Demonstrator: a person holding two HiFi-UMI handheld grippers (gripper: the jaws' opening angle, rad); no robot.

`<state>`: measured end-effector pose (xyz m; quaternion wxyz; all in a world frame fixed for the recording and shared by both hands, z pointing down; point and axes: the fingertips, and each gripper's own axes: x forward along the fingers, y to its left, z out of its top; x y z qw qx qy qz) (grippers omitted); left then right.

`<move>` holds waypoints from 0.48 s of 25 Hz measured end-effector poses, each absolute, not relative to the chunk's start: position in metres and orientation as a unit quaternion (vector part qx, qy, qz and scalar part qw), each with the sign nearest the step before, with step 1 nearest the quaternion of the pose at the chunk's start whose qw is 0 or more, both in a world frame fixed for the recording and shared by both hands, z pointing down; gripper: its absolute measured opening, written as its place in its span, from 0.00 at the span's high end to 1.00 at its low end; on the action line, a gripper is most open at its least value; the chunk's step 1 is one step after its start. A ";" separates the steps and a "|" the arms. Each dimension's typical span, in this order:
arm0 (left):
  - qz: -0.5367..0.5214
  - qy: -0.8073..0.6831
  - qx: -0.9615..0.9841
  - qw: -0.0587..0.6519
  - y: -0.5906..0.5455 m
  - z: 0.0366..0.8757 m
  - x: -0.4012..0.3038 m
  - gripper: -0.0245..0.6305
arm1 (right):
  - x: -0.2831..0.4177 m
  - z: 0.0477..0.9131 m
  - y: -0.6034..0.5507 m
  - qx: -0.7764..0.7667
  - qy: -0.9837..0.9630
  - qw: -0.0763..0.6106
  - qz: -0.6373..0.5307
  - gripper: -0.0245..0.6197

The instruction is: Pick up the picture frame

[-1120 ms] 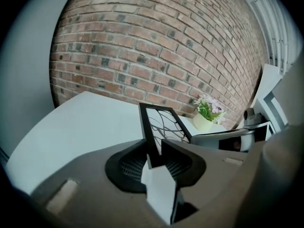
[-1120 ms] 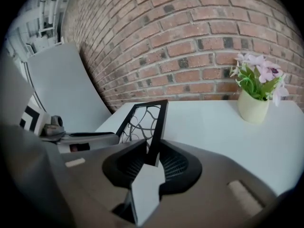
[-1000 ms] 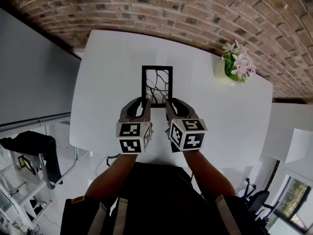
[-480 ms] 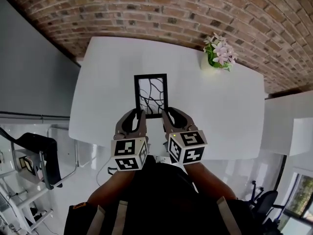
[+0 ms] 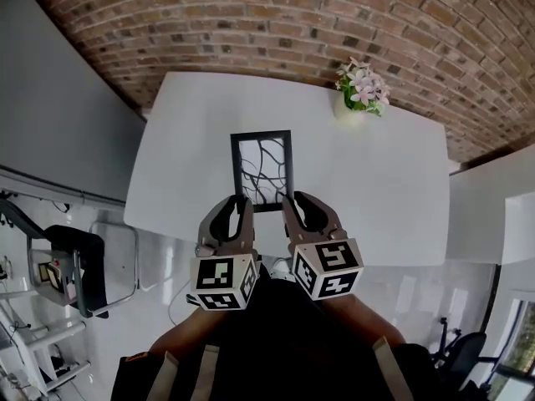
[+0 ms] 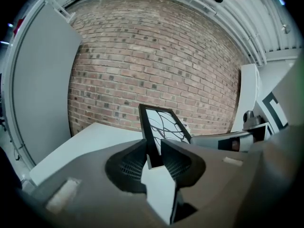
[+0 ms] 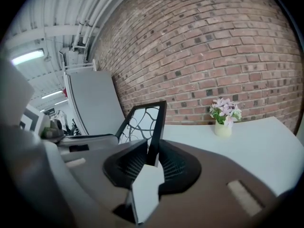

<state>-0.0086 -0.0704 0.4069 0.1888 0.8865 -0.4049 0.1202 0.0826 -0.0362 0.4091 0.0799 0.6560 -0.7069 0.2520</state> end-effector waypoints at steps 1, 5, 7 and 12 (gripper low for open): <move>0.116 -0.407 0.887 0.185 -0.065 0.402 -0.010 0.84 | 0.081 0.404 -0.031 0.656 -0.709 0.077 0.246 0.85; 0.100 -0.416 0.889 0.162 -0.043 0.382 -0.015 0.84 | 0.077 0.384 -0.010 0.657 -0.718 0.066 0.220 0.85; 0.092 -0.417 0.891 0.152 -0.034 0.372 -0.016 0.84 | 0.075 0.374 0.000 0.658 -0.721 0.060 0.207 0.85; 0.079 -0.419 0.894 0.137 -0.019 0.355 -0.020 0.84 | 0.071 0.357 0.016 0.659 -0.727 0.049 0.186 0.85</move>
